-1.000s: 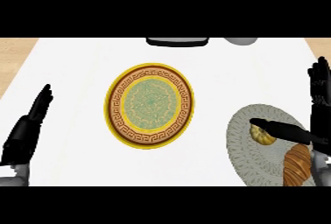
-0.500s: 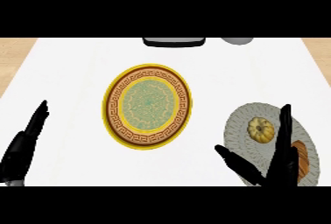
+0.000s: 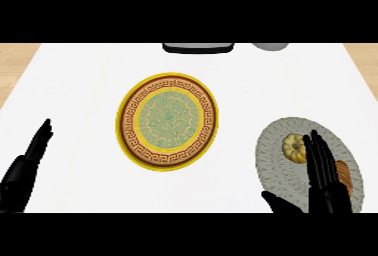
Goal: Pick the squash from the placemat and place it in the plate
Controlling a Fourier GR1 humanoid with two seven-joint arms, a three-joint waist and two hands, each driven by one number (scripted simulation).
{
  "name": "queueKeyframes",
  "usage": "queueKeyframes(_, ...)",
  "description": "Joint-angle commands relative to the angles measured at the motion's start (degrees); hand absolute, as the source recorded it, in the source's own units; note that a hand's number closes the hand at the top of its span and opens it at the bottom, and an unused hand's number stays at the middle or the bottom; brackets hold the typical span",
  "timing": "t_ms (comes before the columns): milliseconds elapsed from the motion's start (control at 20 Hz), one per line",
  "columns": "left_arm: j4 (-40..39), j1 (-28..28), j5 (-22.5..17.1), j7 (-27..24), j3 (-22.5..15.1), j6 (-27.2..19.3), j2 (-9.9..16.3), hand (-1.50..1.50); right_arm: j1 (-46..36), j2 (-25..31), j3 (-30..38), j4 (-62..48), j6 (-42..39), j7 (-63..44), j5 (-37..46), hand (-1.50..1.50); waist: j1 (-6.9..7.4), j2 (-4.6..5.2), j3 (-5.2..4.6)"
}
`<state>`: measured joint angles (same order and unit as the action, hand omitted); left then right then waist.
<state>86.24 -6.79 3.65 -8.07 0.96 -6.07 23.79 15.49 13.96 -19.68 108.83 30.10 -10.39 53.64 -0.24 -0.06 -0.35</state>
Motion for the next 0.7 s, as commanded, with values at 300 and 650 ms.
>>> queueKeyframes(300, 0.2, 0.9, 1.9, 0.9, -0.5, -1.4, -1.8, 0.00, -12.6, -4.5, 1.2, 4.8, -31.1, -31.0, 15.5, -1.50, 0.90, 0.18, 0.23)
queueKeyframes(650, -3.9, 1.4, 1.1, -2.7, 1.2, 1.8, -1.3, 0.00, -20.4, -5.8, 5.0, -3.0, -43.8, -35.5, 11.3, -1.50, 0.76, 0.23, 0.31)
